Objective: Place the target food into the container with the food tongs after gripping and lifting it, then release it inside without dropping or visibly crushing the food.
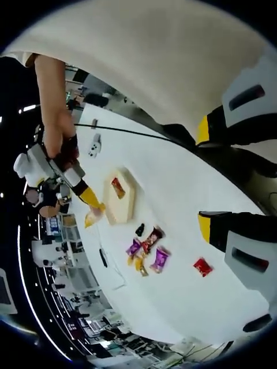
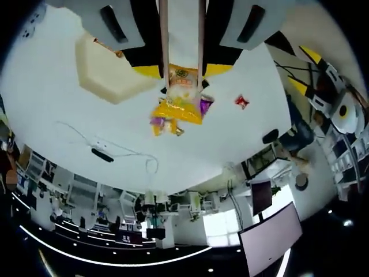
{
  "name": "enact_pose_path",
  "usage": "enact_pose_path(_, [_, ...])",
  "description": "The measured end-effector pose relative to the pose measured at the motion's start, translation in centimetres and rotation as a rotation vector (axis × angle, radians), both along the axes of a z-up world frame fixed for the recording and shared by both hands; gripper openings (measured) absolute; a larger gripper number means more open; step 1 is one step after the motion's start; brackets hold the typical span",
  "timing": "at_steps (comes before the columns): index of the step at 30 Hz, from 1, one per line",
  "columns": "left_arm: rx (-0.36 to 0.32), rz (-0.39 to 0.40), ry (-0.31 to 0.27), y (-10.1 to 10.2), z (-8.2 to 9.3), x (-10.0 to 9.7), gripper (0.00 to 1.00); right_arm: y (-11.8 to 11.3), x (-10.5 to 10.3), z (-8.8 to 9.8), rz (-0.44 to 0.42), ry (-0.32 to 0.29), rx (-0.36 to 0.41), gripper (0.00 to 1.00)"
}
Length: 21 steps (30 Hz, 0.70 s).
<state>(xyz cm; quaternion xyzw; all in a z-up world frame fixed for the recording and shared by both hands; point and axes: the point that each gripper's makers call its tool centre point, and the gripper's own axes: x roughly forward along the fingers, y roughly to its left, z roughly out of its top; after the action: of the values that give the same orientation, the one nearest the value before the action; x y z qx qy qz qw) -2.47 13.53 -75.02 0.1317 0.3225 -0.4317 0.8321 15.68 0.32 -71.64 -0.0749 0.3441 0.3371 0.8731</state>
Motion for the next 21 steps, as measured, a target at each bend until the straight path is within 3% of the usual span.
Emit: enact_pose_path(21, [-0.019,-0.051,0.017,-1.4,-0.5,-1.1,0.45,-4.3,0.0,1.4,-0.076,-0.031,-0.026,0.25])
